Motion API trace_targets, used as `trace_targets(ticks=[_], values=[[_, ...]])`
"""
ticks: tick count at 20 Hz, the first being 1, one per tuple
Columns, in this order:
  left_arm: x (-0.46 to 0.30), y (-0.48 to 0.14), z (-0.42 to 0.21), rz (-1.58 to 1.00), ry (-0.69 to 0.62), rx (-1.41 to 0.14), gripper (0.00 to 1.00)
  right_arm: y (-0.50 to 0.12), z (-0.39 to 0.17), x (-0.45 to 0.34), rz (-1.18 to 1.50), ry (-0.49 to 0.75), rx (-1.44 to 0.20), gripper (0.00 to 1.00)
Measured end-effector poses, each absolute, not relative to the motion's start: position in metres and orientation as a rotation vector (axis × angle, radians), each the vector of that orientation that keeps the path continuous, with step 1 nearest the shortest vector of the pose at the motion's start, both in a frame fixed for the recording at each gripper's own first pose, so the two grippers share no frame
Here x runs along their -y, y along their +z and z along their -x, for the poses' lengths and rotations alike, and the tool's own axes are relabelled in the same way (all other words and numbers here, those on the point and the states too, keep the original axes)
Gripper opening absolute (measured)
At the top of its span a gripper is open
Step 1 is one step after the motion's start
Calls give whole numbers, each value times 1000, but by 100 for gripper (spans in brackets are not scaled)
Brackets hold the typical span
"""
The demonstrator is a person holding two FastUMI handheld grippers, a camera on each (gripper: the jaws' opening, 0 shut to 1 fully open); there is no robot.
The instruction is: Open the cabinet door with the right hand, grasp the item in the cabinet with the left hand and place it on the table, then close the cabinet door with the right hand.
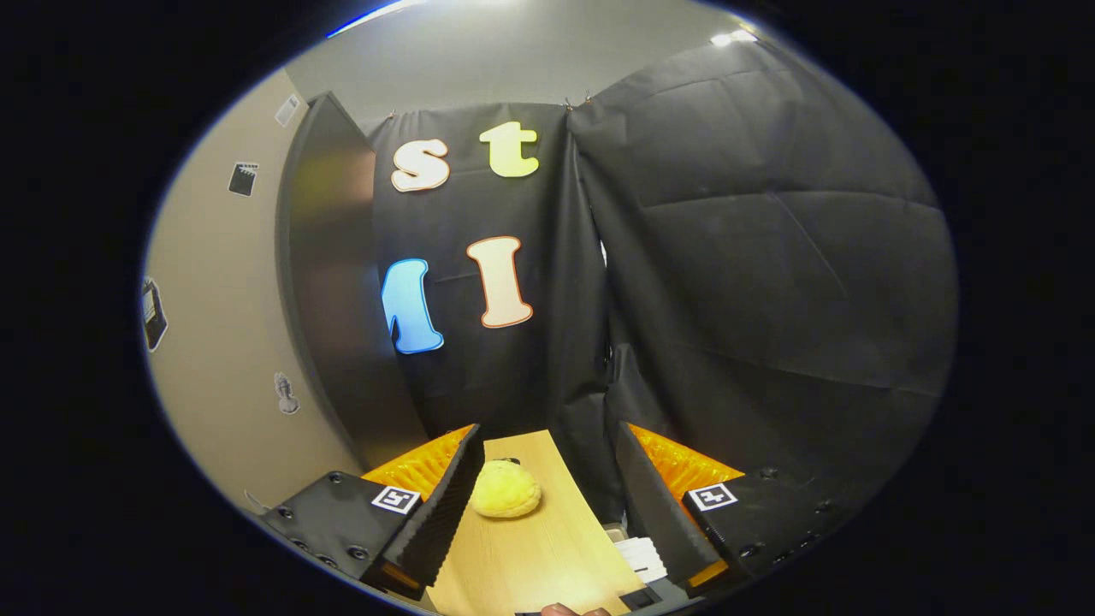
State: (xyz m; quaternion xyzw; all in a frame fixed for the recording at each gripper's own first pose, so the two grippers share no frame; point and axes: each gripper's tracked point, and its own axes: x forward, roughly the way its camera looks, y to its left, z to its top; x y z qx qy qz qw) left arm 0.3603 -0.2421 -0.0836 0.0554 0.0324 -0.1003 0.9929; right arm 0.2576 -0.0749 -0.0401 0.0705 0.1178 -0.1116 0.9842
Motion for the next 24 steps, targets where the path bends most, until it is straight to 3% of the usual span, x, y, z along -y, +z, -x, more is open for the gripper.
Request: trace_targets(ticks=[2, 4, 5, 8, 9, 11, 14, 16, 18, 24], values=[[237, -72, -344, -118, -224, -49, 52, -38, -251, 73, -136, -234, -234, 98], [230, -63, -327, -112, -244, -45, 51, -32, -243, 73, -137, -253, -220, 92], [224, -59, -318, -105, -254, -45, 51, -28, -239, 72, -141, -257, -211, 98], [200, -52, -291, -100, -255, -40, 50, -20, -228, 68, -149, -278, -190, 98], [190, -52, -283, -102, -249, -39, 50, -19, -223, 66, -149, -283, -187, 92], [166, -51, -268, -107, -232, -40, 50, -18, -216, 63, -134, -296, -196, 98], [126, -66, -245, -108, -203, -54, 51, -4, -201, 63, -82, -332, -183, 92], [97, -80, -230, -102, -175, -65, 51, 4, -193, 56, -102, -334, -168, 98], [65, -95, -217, -110, -127, -70, 51, 12, -186, 47, -132, -332, -149, 92], [4, -163, -175, -88, -69, -90, 51, 23, -160, 36, -98, -363, -131, 98]])
